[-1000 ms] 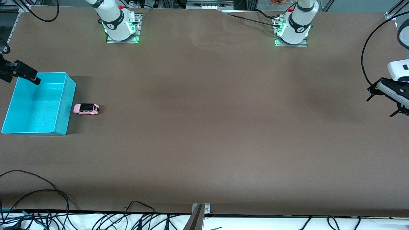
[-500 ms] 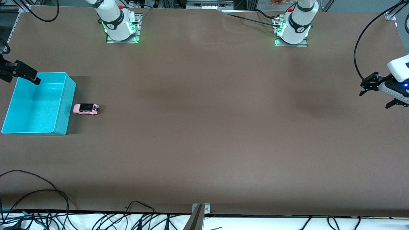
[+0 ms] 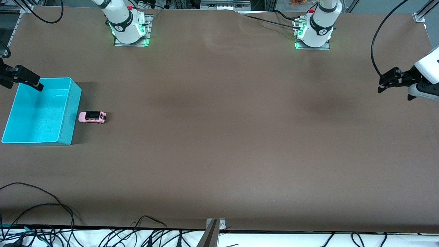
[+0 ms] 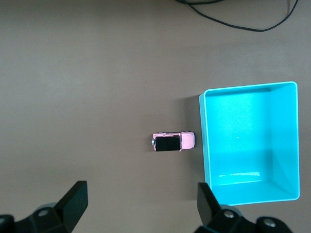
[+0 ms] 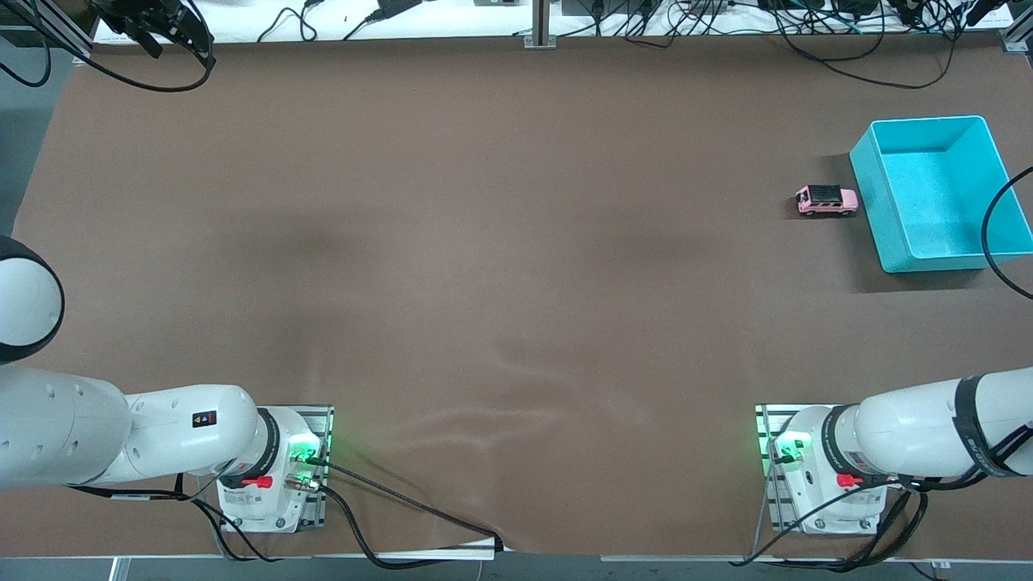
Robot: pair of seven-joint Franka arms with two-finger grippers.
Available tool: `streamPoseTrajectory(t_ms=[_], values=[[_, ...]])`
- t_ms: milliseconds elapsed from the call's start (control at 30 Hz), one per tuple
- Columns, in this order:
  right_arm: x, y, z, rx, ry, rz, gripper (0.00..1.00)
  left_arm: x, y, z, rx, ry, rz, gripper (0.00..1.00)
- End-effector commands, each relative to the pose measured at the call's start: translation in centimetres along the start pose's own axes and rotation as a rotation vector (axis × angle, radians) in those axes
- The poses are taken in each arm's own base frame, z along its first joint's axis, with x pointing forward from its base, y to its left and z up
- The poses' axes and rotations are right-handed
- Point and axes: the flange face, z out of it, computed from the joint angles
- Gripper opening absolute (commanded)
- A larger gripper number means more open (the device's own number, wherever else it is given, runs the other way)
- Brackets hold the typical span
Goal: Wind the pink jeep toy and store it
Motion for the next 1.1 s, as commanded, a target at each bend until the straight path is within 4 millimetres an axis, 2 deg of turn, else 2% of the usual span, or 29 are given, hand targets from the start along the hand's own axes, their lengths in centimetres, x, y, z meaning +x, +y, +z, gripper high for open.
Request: streamPoseTrajectory(t_ms=[0, 100, 200, 567, 733, 833, 1067], values=[[0.5, 0.1, -0.6, 0.012, 0.016, 0.002, 1.0, -0.5, 0.8, -3.5, 0.018, -0.038, -0.055, 1.0], [0.5, -0.2, -0.6, 0.014, 0.016, -0.002, 1.0, -1.0, 1.2, -5.3, 0.016, -0.048, -0.07, 1.0], [1.0, -0.6, 0.6, 0.025, -0.004, -0.006, 1.0, -1.4, 1.5, -6.6, 0.015, -0.065, -0.092, 1.0], [1.0, -0.2, 0.5, 0.032, -0.002, 0.008, 1.0, -1.3, 3.1, -7.3, 0.019, -0.071, -0.235, 1.0], [1.0, -0.3, 0.4, 0.092, 0.002, 0.034, 1.0, -0.9, 4.0, -7.9, 0.021, -0.058, -0.256, 1.0], [1.3, 0.3, 0.8, 0.105, 0.006, 0.048, 1.0, -0.9, 4.0, -8.1, 0.012, -0.052, -0.261, 1.0], [2.4, 0.4, 3.7, 0.095, -0.042, 0.054, 1.0, -0.8, 4.5, -8.3, 0.016, -0.048, -0.273, 1.0]])
